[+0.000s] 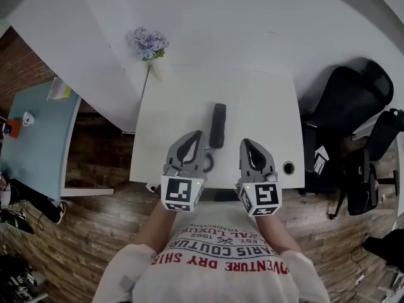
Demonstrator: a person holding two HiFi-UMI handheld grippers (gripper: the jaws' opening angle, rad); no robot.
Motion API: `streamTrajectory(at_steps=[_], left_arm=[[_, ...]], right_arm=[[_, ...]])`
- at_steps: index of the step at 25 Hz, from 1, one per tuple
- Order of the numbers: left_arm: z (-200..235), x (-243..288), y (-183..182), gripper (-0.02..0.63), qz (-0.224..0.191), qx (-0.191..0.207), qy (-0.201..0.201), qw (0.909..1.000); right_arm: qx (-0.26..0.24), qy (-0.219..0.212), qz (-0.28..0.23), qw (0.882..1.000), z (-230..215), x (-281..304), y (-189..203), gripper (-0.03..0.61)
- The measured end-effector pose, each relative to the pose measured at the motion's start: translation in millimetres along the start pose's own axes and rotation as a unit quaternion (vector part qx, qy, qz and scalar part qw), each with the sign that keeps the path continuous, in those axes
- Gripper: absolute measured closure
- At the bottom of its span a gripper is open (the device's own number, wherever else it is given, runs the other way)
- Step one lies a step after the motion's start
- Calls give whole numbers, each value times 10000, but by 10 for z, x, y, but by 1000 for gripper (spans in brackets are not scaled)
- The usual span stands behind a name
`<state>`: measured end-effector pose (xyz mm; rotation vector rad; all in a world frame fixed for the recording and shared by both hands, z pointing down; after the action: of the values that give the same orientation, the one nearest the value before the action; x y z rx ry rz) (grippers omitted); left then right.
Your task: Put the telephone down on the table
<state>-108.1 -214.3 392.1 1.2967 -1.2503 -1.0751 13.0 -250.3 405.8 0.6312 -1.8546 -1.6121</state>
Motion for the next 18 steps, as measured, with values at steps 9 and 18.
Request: streamTrajectory(at_steps=[9,18], left_arm=[[2,11,23,588,168,-32,61,9998],[32,73,129,588,355,-17,111,9993]], right_arm=[[-107,265,227,9993,22,-20,48,554],[-139,296,333,9989,-12,44,94,554]])
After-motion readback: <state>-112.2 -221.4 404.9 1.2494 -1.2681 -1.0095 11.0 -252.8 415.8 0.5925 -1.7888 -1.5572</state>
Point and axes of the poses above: the fingertips, and each gripper's own axes: x forward along the fingers, z to its left, y out of its underside, the point moved 1 cm from there along -x, backward along the fingers, and after that the axes turned 7 degrees about x, right-handed, at the moved point
